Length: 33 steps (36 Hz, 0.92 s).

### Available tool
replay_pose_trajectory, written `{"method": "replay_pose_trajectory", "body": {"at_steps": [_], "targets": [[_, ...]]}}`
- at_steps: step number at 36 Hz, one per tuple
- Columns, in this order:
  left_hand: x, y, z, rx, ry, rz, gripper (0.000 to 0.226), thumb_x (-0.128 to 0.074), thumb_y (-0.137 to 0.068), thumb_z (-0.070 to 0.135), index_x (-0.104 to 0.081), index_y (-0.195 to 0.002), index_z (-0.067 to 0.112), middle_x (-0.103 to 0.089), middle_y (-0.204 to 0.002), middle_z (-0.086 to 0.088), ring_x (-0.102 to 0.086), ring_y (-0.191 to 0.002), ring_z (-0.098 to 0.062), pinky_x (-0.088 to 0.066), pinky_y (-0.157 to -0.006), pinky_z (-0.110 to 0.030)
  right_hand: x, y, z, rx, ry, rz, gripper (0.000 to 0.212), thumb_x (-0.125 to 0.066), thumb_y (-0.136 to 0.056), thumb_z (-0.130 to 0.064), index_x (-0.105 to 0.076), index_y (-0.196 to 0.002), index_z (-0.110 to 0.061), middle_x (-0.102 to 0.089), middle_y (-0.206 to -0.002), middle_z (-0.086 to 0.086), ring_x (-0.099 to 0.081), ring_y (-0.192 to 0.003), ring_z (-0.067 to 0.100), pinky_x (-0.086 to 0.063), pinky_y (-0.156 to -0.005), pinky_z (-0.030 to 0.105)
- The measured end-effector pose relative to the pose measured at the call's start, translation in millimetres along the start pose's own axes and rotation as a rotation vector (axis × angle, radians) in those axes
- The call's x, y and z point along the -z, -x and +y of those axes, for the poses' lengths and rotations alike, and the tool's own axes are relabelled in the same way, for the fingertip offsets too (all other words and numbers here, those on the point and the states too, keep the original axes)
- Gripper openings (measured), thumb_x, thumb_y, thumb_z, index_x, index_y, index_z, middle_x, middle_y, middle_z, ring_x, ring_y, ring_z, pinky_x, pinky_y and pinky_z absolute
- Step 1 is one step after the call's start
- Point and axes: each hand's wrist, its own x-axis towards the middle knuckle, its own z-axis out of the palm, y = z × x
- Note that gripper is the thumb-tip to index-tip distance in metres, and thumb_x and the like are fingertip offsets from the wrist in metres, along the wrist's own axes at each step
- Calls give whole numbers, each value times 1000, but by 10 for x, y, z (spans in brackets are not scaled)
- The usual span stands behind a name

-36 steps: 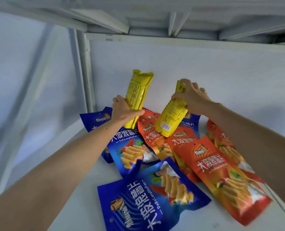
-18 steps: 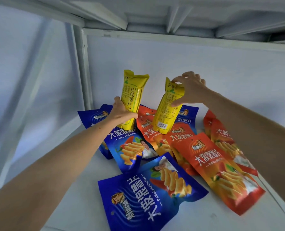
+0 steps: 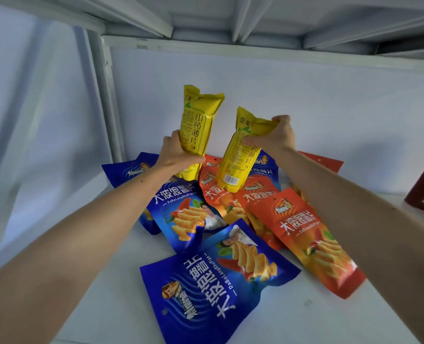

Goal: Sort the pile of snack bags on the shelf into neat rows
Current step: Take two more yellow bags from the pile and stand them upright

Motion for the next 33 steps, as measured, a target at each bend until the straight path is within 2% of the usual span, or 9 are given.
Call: {"method": "replay_pose_trajectory", "body": {"at_steps": [5,9,12,15,17,24,27,31,33], "targets": [[-91,12,160,-11,174,-65,105,-89,-60,39,-28,-144,18,-58,-125,0,-60,-109,-19,-52,-95,-42,-63,102,139,-132,-264,-62,112,-88,-69,-27,-12,-150,-15,-61,-113,-4,-55,-104,17,-43,-92,38],[-173,35,285,-40,234,-136,92,-87,-68,34,-29,-138,19,-56,-124,-1,-60,-106,-21,-54,-93,-45,-94,131,251,-127,-271,-158,66,-83,-76,-27,-52,-132,-8,-63,-104,1,-63,-98,18,-53,-80,30],[-202,26,366,-57,281,-182,85,-84,-72,34,-31,-138,21,-55,-121,2,-59,-104,-17,-54,-90,-42,-51,99,310,-96,-312,-175,44,-80,-79,-25,-60,-116,-10,-65,-104,2,-65,-94,17,-53,-69,28],[-235,42,514,-86,346,-215,78,-80,-77,32,-36,-139,20,-54,-121,4,-57,-102,-12,-53,-79,-31,87,72,335,-85,-372,-132,56,-80,-76,-39,-48,-117,-19,-63,-115,2,-65,-103,21,-56,-87,45],[-298,53,631,-101,395,-253,76,-79,-78,34,-38,-141,18,-56,-121,4,-60,-98,-11,-51,-72,-26,261,88,314,-78,-377,-101,68,-78,-74,-49,-40,-121,-20,-61,-116,2,-64,-103,20,-56,-88,46],[-972,326,1163,-149,515,-394,81,-78,-80,35,-33,-145,22,-57,-122,1,-61,-103,-10,-52,-72,-22,1093,313,628,-55,-383,94,69,-81,-77,-31,-37,-128,-17,-59,-109,-1,-65,-92,12,-56,-66,31],[-1372,563,1442,-158,526,-485,89,-80,-78,37,-27,-149,23,-59,-122,1,-63,-101,-9,-51,-73,-20,1572,466,882,-61,-292,216,72,-86,-71,-30,-48,-128,-11,-60,-104,-4,-64,-86,9,-54,-65,28],[-1922,938,1834,-204,548,-595,89,-81,-78,29,-28,-147,20,-61,-125,0,-64,-101,-7,-54,-72,-19,2268,669,1302,-120,-173,320,34,-88,-67,-26,-67,-93,-20,-71,-92,1,-68,-78,13,-58,-70,33],[-2190,1144,2022,-237,558,-635,81,-81,-79,23,-32,-144,18,-61,-122,2,-63,-93,2,-52,-65,-13,2602,784,1519,-160,-120,364,55,-90,-56,-38,-67,-102,-17,-72,-98,2,-69,-84,15,-59,-74,35]]}}
